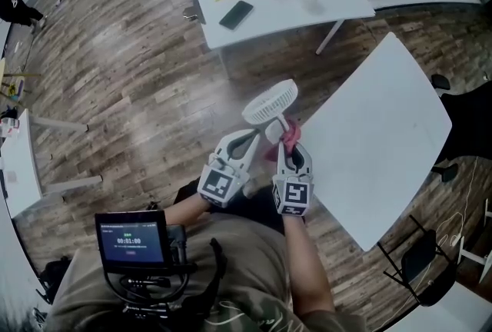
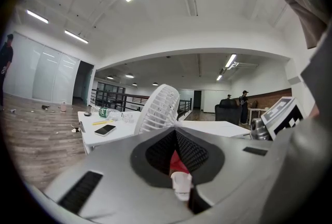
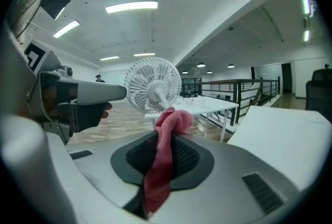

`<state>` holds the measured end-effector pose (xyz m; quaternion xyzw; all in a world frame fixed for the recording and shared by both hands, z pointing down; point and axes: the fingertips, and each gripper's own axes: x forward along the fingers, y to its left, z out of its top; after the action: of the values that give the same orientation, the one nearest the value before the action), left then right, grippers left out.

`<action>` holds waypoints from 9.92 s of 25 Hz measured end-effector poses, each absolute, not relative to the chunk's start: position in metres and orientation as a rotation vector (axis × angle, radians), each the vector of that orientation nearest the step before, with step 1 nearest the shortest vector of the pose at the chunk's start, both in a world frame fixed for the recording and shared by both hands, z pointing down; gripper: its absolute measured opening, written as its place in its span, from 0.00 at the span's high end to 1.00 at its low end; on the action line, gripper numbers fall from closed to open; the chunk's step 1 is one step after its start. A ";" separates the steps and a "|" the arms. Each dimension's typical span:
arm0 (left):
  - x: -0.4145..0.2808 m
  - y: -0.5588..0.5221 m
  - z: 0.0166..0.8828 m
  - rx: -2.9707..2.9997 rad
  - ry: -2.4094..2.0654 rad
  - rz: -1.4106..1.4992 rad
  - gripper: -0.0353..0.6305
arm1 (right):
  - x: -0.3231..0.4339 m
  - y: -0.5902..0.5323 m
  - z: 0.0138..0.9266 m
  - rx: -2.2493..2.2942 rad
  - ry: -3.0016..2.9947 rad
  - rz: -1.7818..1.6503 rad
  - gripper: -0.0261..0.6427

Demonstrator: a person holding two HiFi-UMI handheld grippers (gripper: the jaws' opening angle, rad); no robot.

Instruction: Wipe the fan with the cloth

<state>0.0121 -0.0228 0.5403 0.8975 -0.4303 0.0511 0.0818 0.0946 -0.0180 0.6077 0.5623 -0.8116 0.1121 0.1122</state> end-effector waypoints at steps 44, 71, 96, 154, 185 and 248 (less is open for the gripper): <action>-0.007 0.000 0.501 2.574 -1.326 0.212 0.91 | 0.086 -0.041 0.567 1.502 -2.409 0.545 0.83; 0.024 -0.032 0.585 2.632 -1.313 0.176 0.91 | 0.099 -0.025 0.668 1.480 -2.434 0.512 0.83; 0.084 0.030 0.478 2.733 -1.022 0.201 0.75 | 0.119 -0.015 0.412 1.536 -2.726 0.331 0.83; 0.053 -0.035 0.627 2.655 -1.155 0.427 0.84 | 0.146 0.020 0.475 1.689 -2.664 0.222 0.82; 0.091 -0.027 0.636 2.987 -1.098 0.449 0.83 | 0.166 0.029 0.550 1.748 -2.641 0.285 0.82; 0.057 -0.053 0.655 2.866 -1.043 0.537 0.83 | 0.172 0.033 0.542 1.827 -2.547 0.408 0.82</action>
<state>0.0567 -0.0527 0.6548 0.9253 -0.3366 0.1734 0.0226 0.1719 0.0330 0.5419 0.5780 -0.8057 0.1291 -0.0095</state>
